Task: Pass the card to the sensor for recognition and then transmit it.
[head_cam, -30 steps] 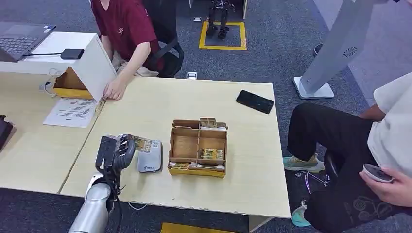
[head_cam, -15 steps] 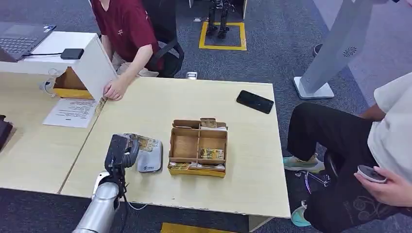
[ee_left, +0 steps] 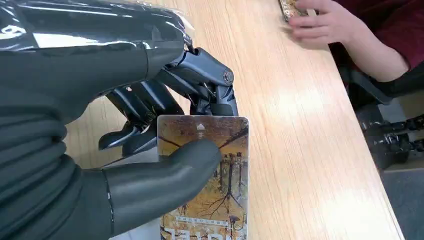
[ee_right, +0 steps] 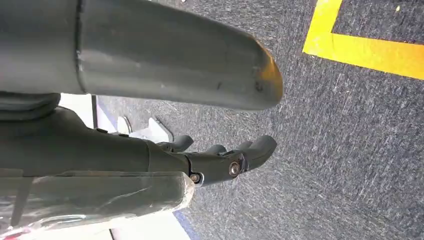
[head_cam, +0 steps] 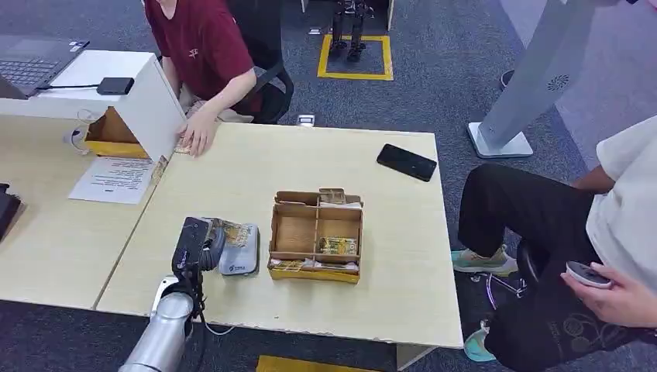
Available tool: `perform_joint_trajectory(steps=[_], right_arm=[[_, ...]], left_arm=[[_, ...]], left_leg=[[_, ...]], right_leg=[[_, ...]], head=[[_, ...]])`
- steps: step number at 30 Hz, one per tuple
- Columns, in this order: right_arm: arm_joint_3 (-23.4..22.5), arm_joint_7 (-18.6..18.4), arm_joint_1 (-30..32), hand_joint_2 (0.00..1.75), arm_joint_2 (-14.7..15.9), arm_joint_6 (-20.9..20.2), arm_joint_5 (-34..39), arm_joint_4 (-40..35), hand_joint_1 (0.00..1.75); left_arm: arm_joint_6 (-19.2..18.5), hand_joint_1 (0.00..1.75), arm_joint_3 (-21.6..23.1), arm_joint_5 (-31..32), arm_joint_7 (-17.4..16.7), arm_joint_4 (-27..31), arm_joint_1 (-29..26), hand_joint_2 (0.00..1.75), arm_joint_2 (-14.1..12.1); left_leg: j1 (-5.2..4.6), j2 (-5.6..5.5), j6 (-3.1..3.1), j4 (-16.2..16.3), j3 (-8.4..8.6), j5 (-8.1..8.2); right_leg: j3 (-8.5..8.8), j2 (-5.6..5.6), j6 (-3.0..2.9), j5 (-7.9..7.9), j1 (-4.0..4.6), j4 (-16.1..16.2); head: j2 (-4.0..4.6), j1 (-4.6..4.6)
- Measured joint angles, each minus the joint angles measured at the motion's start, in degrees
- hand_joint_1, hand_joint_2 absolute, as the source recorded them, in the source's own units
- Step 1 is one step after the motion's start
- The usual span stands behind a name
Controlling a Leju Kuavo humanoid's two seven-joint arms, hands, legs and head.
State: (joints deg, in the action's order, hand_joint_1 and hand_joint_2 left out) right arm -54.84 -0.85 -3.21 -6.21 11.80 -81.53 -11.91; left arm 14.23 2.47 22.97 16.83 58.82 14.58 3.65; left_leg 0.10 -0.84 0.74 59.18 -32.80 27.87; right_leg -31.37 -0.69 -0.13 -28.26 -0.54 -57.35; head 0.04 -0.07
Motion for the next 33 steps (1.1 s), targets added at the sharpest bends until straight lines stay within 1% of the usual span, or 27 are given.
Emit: perform_joint_trajectory(steps=[3,10,12,17,26,30,33], right_arm=[[0.0,0.0,0.0,0.00,0.0,0.0,0.0,0.0,0.00],[0.0,0.2,0.0,0.00,0.0,0.2,-0.1,0.0,0.00],[-0.1,0.3,0.0,0.00,0.0,0.2,-0.1,0.0,0.00],[-0.1,0.3,0.0,0.00,0.0,0.2,-0.7,0.0,0.00],[-0.5,0.4,0.0,0.00,0.0,0.2,-1.1,0.0,0.00],[-0.9,0.7,0.0,0.00,0.0,0.2,-1.1,0.0,0.00],[-0.9,0.7,0.0,0.00,0.0,0.2,-1.2,0.0,0.00]], left_arm=[[-0.1,1.75,0.0,0.0,0.0,-0.3,0.0,1.75,0.0],[-1.5,1.75,0.4,0.7,0.0,-0.3,0.0,1.75,0.3],[-1.6,1.75,0.6,1.4,-0.6,-0.3,0.0,1.75,0.4],[-0.3,1.75,1.5,5.0,-1.2,-1.2,0.2,1.75,0.4],[0.2,1.75,3.0,10.6,-2.6,-4.4,1.0,1.75,0.4],[2.0,1.75,3.6,13.1,-3.0,-5.6,1.3,1.75,0.4],[2.5,1.75,3.8,13.5,-3.1,-6.2,1.6,1.75,0.4]], left_leg=[[0.00,0.00,0.00,0.0,0.00,0.00],[0.00,0.00,0.00,0.0,0.00,0.00],[0.00,0.00,0.00,0.0,0.00,0.00],[0.00,0.00,0.00,0.0,0.00,0.00],[0.00,-0.03,0.00,0.0,0.00,0.00],[-0.01,-0.03,0.00,0.0,0.00,0.00],[-0.01,-0.03,0.00,0.0,0.01,0.00]], right_leg=[[0.00,0.00,0.00,0.00,0.00,0.0],[0.00,0.00,0.00,0.00,0.00,0.0],[-0.01,0.00,0.00,0.00,0.00,0.0],[0.00,0.00,0.00,0.00,0.00,0.0],[0.03,0.03,0.00,0.00,0.00,0.0],[0.04,0.03,0.00,0.00,0.00,0.0],[0.05,0.03,0.00,0.00,0.00,0.0]], head=[[0.00,-0.02],[0.00,0.00],[0.00,0.00],[0.00,-0.02],[0.00,-0.02],[0.00,0.00],[0.00,-0.02]])
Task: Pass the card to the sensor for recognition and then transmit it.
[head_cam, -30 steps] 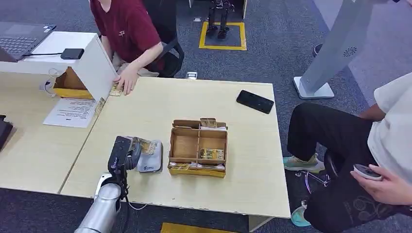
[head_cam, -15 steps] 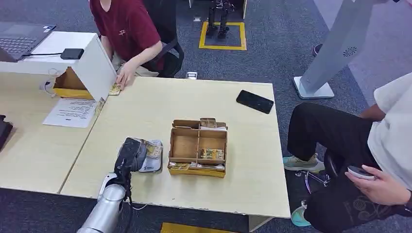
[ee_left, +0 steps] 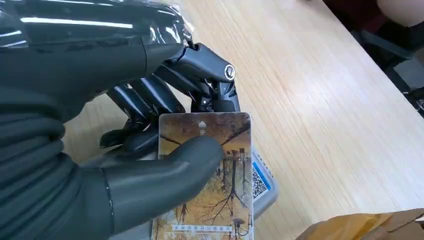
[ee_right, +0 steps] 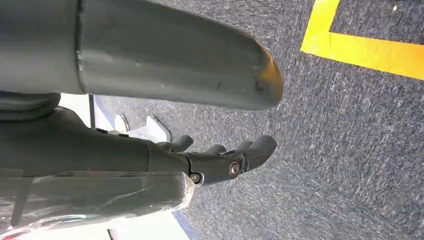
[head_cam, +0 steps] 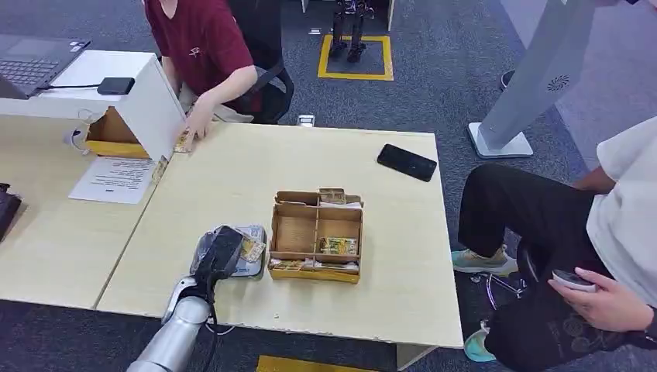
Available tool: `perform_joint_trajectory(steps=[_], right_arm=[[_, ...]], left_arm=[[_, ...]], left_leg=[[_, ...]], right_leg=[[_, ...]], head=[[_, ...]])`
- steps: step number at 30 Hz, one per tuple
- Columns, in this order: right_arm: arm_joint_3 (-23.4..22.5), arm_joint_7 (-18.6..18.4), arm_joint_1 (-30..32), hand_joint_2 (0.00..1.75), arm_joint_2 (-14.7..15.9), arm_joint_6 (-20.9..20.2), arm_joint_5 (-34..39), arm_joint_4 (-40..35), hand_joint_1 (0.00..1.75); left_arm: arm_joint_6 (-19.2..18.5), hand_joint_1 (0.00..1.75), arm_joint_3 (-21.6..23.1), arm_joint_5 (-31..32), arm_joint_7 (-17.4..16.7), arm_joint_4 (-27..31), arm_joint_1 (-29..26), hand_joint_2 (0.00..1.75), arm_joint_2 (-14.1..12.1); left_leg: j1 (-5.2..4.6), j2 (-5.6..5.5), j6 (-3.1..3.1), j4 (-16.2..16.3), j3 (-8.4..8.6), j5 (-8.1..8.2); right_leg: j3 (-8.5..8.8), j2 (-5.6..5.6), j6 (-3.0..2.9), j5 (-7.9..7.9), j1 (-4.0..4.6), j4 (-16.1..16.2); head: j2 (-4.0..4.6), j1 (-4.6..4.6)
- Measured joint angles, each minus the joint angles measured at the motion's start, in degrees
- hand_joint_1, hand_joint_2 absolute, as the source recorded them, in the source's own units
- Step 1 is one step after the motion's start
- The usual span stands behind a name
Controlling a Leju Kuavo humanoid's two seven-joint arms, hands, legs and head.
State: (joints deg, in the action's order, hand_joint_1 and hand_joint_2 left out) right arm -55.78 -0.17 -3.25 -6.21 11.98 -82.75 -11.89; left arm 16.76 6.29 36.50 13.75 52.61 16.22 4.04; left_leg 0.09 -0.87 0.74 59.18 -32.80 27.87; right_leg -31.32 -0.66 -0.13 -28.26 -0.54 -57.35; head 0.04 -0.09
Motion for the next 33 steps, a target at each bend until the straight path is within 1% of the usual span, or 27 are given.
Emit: perform_joint_trajectory(steps=[15,16,17,26,33], right_arm=[[0.0,0.0,0.0,0.00,0.0,-0.2,-0.6,0.0,0.00],[0.0,0.1,0.0,0.00,0.0,-0.2,-0.7,0.0,0.00],[0.0,0.1,0.0,0.00,0.0,-0.2,-0.7,0.0,0.00],[0.0,0.3,0.0,0.00,0.0,-0.2,-0.7,0.0,0.00],[0.0,0.5,0.0,0.00,0.0,-0.3,-0.9,0.0,0.00]], left_arm=[[0.3,1.75,0.0,0.4,0.0,-0.7,0.2,1.75,-0.2],[3.1,1.75,0.0,3.4,-1.0,-0.9,0.2,1.75,-0.2],[4.4,1.75,0.2,4.7,-1.3,-1.2,0.2,1.75,-0.2],[6.0,1.75,0.3,6.4,-1.7,-1.9,0.2,1.75,-0.2],[8.3,1.75,0.3,10.8,-3.0,-2.8,0.5,1.75,-0.2]], left_leg=[[0.00,0.00,0.00,0.0,0.01,0.00],[0.00,0.00,0.00,0.0,0.01,0.00],[0.00,0.00,0.00,0.0,0.01,0.00],[0.01,0.00,0.00,0.0,0.01,0.00],[0.00,0.00,0.00,0.0,0.01,0.00]], right_leg=[[0.00,0.00,0.00,0.00,0.00,0.0],[0.00,0.00,0.00,0.00,0.00,0.0],[0.00,0.00,0.00,0.00,0.00,0.0],[0.00,0.00,0.00,0.00,0.00,0.0],[0.01,0.00,0.00,0.00,0.00,0.0]], head=[[0.00,0.00],[0.00,0.02],[0.00,0.00],[0.00,0.00],[0.00,0.00]])
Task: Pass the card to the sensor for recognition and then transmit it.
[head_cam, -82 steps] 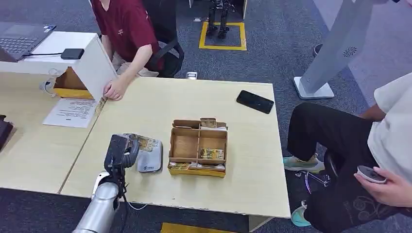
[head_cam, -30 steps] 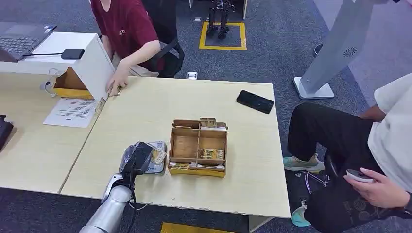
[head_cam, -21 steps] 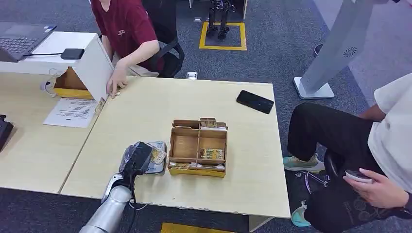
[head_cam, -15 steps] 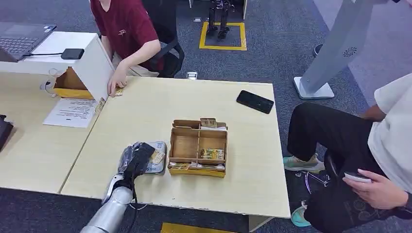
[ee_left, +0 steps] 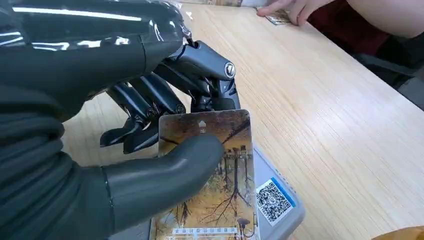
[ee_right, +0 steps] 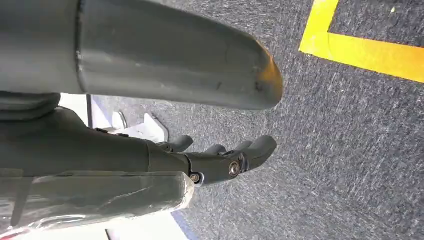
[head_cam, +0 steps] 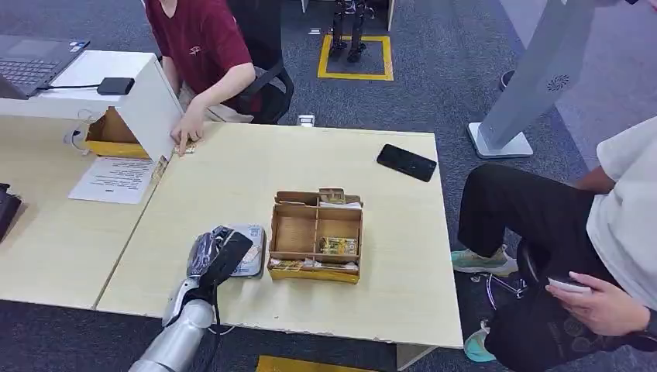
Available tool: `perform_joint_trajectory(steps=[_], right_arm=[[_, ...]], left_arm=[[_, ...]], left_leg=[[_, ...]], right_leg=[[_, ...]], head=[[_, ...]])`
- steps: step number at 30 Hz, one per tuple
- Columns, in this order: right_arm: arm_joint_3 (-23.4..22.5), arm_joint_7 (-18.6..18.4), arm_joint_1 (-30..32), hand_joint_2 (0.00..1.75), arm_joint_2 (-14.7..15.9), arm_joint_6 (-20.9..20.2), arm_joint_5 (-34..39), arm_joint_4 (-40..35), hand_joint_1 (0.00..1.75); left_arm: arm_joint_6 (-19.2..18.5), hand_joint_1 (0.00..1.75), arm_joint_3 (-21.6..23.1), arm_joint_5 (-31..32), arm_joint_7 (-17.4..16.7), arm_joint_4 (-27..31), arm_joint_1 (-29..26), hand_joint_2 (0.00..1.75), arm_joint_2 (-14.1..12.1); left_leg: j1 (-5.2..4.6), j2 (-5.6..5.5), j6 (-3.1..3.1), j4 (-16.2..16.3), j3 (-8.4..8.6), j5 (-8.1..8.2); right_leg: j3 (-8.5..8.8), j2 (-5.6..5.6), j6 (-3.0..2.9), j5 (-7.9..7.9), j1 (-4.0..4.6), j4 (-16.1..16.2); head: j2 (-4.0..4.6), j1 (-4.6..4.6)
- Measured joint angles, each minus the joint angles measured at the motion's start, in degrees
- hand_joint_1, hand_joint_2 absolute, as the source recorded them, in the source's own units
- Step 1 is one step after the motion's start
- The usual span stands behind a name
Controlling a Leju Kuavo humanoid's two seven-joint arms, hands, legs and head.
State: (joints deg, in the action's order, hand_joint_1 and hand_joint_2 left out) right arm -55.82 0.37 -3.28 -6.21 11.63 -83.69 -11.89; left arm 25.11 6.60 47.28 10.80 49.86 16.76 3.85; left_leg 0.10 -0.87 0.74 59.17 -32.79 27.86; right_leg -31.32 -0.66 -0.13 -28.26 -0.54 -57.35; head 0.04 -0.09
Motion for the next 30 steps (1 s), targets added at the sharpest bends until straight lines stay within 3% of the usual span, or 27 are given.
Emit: perform_joint_trajectory(steps=[17,19,21,24,27,30], right_arm=[[0.0,0.5,0.0,0.00,0.0,0.0,-0.3,0.0,0.00],[0.0,0.6,0.0,0.00,0.0,0.1,-0.5,0.0,0.00],[0.0,0.8,0.0,0.00,0.0,0.2,-0.8,0.0,0.00],[0.0,0.8,0.0,0.00,0.0,0.6,-0.9,0.0,0.00],[0.0,0.7,0.0,0.00,0.0,0.8,-1.0,0.0,0.00],[0.0,0.7,0.0,0.00,0.0,0.8,-1.4,0.0,0.00]], left_arm=[[0.0,1.75,0.0,1.1,0.2,-1.3,0.6,1.75,0.0],[-4.1,1.75,-0.2,-5.2,4.7,-1.2,0.5,1.75,0.2],[-12.1,1.75,-1.7,-17.7,10.3,0.4,-0.2,1.75,0.6],[-20.7,1.75,-3.7,-32.7,12.0,4.6,-1.4,1.75,1.5],[-23.3,1.75,-5.7,-43.0,12.0,8.0,-0.8,1.75,1.7],[-22.9,1.75,-7.3,-47.0,13.7,9.8,0.6,1.75,1.7]], left_leg=[[0.00,0.00,0.00,0.0,0.03,0.00],[0.00,-0.01,0.00,0.0,0.03,0.00],[0.00,-0.02,0.00,0.0,0.02,-0.01],[0.01,-0.03,0.00,0.0,-0.03,-0.02],[0.00,-0.02,0.00,0.0,-0.03,-0.01],[0.00,-0.03,0.00,0.0,-0.04,-0.02]], right_leg=[[0.03,0.00,0.00,0.00,0.00,0.0],[0.04,0.01,0.00,0.00,0.00,0.0],[0.03,0.02,0.00,0.00,0.00,0.0],[-0.01,0.01,0.00,0.00,0.01,0.0],[-0.02,-0.02,0.00,0.00,0.00,0.0],[-0.03,0.01,0.00,0.00,0.00,0.0]], head=[[0.00,0.00],[0.00,0.02],[0.00,-0.02],[0.00,0.02],[0.00,0.00],[0.00,0.00]])
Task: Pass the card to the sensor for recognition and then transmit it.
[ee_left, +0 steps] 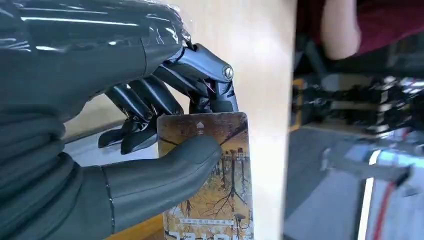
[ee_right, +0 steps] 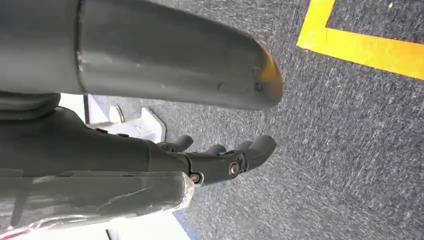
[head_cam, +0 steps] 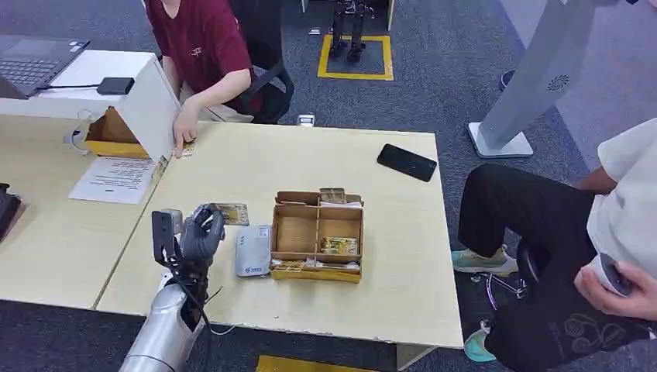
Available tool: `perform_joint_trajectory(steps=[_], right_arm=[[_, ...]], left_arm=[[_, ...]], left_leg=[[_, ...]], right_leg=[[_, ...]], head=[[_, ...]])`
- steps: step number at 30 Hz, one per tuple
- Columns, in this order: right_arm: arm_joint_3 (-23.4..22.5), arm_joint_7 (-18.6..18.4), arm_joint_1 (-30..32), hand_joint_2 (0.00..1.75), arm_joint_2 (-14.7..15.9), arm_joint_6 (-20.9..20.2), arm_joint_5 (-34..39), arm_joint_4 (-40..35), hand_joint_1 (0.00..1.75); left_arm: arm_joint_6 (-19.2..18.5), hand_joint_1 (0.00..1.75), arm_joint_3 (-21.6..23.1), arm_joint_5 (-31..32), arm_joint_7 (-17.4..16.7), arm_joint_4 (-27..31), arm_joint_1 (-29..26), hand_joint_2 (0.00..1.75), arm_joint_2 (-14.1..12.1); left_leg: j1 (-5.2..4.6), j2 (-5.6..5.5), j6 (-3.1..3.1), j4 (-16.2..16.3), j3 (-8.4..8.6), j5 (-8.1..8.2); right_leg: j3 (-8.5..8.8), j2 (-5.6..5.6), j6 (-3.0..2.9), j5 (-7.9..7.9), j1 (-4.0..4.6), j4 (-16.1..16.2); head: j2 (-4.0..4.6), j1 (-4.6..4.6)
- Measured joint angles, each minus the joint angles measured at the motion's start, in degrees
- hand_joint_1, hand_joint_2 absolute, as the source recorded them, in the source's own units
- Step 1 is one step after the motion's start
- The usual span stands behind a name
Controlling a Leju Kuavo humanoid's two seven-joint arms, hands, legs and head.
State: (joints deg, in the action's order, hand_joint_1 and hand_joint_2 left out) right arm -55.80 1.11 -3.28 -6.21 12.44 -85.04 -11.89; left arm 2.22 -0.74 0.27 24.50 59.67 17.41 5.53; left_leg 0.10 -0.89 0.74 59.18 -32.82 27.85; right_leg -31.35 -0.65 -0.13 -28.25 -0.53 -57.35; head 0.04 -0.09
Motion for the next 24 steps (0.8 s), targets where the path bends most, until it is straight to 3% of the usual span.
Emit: perform_joint_trajectory(steps=[7,19,24], right_arm=[[0.0,-0.1,-0.2,0.00,0.0,0.0,-0.6,0.0,0.00],[0.0,-0.1,-0.3,0.00,0.0,0.0,-0.6,0.0,0.00],[0.1,-0.4,-0.3,0.00,0.0,0.0,-0.9,0.0,0.00]], left_arm=[[1.7,1.75,-2.7,-3.5,2.1,0.4,4.5,1.75,-0.1],[1.9,1.75,-3.3,-3.6,2.9,0.4,5.4,1.75,-0.1],[5.0,1.75,-3.3,-3.1,4.9,0.4,6.6,1.75,-0.1]], left_leg=[[0.01,-0.02,0.02,0.0,0.00,-0.02],[0.00,-0.03,0.02,0.0,-0.02,-0.02],[0.00,-0.03,0.02,0.0,-0.02,-0.02]], right_leg=[[0.01,0.02,0.00,0.00,0.00,0.0],[0.00,0.02,0.00,0.00,0.00,0.0],[-0.01,0.03,0.00,0.00,0.00,0.0]], head=[[0.00,0.00],[0.00,0.00],[0.00,0.00]])
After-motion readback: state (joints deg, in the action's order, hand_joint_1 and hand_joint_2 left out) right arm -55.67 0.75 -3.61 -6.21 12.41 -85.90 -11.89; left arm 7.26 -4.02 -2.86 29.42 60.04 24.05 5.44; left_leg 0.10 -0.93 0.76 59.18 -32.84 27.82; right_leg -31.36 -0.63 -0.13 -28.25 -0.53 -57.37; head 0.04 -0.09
